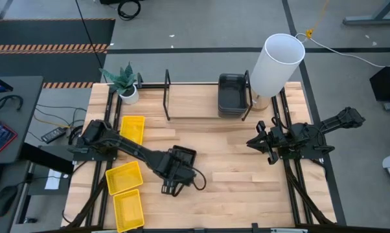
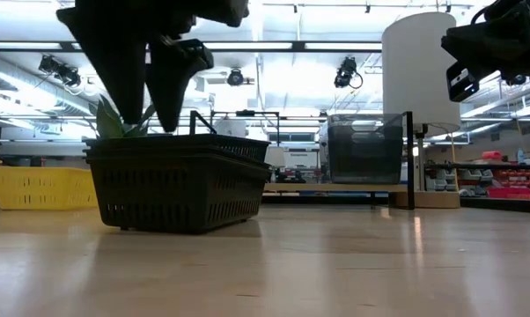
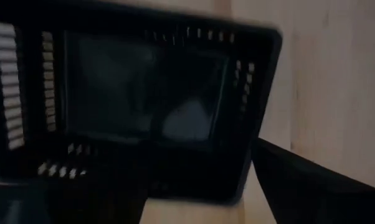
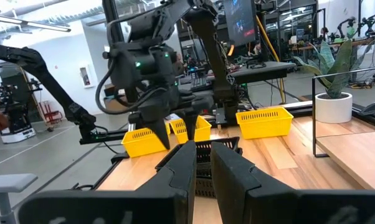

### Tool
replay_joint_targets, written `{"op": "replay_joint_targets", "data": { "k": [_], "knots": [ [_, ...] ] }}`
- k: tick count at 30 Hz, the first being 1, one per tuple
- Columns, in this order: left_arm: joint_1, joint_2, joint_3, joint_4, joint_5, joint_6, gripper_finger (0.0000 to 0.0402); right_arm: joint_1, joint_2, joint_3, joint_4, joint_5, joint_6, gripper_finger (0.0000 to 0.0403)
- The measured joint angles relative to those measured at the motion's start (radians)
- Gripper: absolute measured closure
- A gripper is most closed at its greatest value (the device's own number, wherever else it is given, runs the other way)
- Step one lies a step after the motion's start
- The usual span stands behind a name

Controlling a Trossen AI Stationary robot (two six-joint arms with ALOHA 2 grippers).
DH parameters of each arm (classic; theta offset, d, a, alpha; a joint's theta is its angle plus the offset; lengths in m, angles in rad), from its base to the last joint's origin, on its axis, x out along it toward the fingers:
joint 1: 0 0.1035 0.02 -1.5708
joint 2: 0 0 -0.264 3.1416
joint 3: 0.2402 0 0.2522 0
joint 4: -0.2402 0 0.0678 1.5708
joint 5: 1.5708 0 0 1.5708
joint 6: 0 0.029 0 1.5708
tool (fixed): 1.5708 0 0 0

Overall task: Stack baskets on shelf by color
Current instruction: Put the stacked black bins on the shelf

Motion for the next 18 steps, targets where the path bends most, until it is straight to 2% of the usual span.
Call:
{"op": "replay_joint_targets", "data": {
  "k": [4,8,18],
  "knots": [
    [-0.022,0.0,-0.032,0.112,-0.051,0.008,0.0119,0.0,0.0,0.0,0.0,0.0,0.0,0.0347],
    [-0.037,0.0,-0.067,0.194,-0.049,0.01,0.0118,0.0,0.0,0.0,0.0,0.0,0.0,0.0347],
    [-0.051,0.0,-0.121,0.223,-0.047,0.0,0.0123,0.0,0.0,0.0,0.0,0.0,0.0,0.0347]
  ]
}}
